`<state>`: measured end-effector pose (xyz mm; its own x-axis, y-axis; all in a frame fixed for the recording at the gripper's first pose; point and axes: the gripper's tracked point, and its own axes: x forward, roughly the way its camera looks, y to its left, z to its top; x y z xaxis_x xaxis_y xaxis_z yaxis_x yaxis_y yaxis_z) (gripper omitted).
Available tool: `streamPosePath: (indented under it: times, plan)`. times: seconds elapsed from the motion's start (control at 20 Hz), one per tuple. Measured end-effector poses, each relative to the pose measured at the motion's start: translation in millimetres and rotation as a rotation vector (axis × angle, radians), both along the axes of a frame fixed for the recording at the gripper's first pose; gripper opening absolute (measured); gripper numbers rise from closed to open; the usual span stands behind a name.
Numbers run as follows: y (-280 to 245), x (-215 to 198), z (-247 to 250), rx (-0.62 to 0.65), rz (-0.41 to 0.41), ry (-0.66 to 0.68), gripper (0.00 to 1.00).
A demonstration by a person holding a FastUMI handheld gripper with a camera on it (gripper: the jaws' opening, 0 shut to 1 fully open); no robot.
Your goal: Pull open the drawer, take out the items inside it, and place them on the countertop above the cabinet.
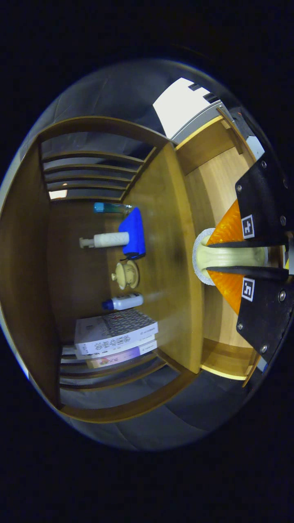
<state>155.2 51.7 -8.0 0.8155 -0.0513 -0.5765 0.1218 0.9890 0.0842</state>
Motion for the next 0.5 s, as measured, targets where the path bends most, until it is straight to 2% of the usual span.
streamPosePath:
  times: [0.5]
  plan:
    - [-18.7, 83.2, 45.8, 0.022, 0.031, -0.142, 0.20]
